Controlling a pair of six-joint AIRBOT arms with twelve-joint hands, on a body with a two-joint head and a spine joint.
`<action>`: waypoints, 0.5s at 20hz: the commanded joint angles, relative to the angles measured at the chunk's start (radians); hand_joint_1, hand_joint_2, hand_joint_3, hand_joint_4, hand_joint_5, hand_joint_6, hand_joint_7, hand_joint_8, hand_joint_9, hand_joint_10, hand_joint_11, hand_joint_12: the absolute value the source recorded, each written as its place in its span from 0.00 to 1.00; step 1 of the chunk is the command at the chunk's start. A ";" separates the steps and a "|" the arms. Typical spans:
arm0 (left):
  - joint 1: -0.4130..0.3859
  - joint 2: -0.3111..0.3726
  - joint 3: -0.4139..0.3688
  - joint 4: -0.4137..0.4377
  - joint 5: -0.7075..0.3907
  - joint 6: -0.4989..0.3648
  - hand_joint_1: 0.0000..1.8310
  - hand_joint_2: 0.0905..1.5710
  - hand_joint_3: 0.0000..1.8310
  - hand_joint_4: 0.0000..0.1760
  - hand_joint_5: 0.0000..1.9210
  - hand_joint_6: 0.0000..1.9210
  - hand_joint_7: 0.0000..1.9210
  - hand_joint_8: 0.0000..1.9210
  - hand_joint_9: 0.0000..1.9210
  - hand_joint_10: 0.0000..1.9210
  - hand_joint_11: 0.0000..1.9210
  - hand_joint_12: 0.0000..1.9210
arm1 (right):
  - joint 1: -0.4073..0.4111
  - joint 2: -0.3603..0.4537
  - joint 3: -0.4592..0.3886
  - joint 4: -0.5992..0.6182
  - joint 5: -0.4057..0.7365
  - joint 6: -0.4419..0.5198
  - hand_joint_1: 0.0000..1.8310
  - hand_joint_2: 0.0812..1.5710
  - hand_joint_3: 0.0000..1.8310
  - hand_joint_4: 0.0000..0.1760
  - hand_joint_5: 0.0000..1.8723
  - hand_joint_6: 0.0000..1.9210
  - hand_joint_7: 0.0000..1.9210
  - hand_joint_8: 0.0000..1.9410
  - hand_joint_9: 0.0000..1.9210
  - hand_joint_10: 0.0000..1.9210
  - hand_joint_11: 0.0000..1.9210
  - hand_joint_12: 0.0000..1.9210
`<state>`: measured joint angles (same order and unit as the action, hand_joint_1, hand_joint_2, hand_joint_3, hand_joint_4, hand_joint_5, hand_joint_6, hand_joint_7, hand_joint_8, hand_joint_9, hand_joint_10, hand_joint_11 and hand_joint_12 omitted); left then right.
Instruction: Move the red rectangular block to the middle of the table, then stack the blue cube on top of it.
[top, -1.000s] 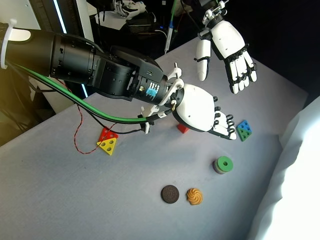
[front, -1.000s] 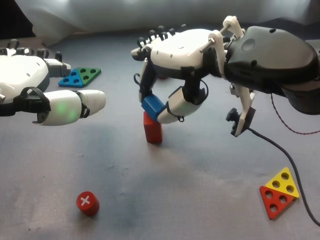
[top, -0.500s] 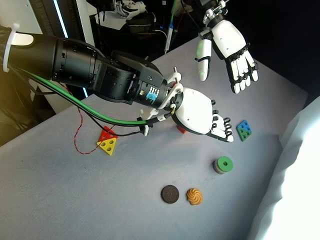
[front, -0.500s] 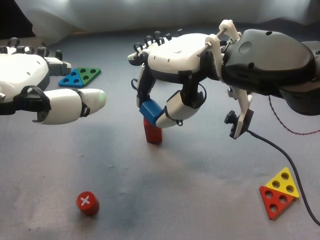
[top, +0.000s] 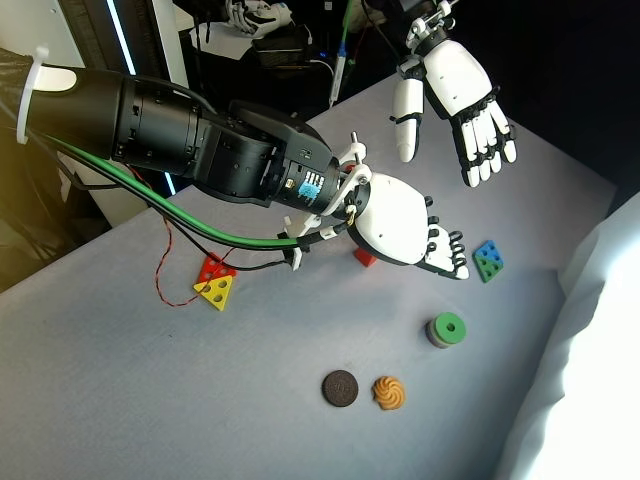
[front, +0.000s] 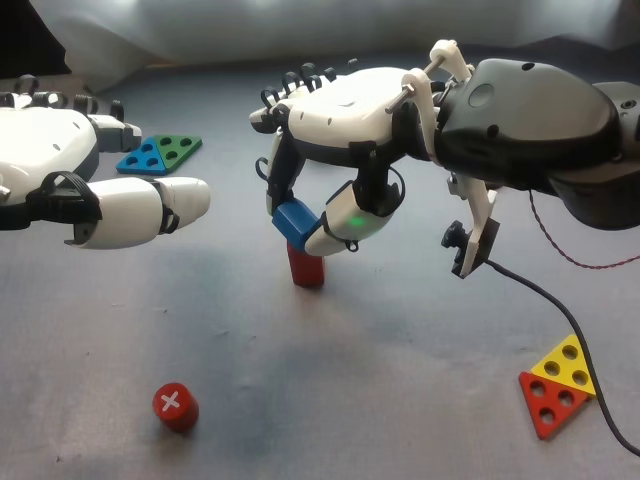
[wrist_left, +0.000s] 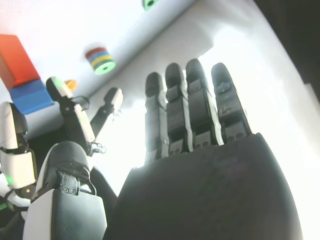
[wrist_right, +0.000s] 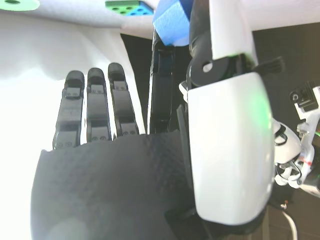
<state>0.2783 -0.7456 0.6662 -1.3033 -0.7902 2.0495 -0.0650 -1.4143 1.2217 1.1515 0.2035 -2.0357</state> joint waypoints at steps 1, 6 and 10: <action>-0.013 0.009 0.006 0.053 -0.063 0.004 0.00 0.72 0.00 0.00 0.19 0.00 0.17 0.00 0.12 0.00 0.00 0.09 | 0.010 0.009 0.000 -0.013 0.043 0.009 0.57 0.67 0.00 1.00 0.56 0.47 0.05 0.00 0.00 0.00 0.00 0.00; -0.014 0.009 0.008 0.053 -0.063 0.004 0.00 0.72 0.00 0.00 0.19 0.00 0.17 0.00 0.12 0.00 0.00 0.10 | 0.005 0.009 0.000 -0.012 0.045 0.010 0.52 0.61 0.00 0.54 0.48 0.38 0.03 0.00 0.00 0.00 0.00 0.00; -0.014 0.009 0.009 0.053 -0.063 0.004 0.00 0.73 0.00 0.00 0.19 0.00 0.17 0.00 0.12 0.00 0.00 0.10 | -0.001 0.009 0.001 -0.012 0.053 0.010 0.49 0.54 0.00 0.48 0.48 0.20 0.02 0.00 0.00 0.00 0.00 0.00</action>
<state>0.2783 -0.7456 0.6712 -1.3033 -0.7910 2.0495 -0.0677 -1.4143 1.2217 1.1519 0.2081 -2.0346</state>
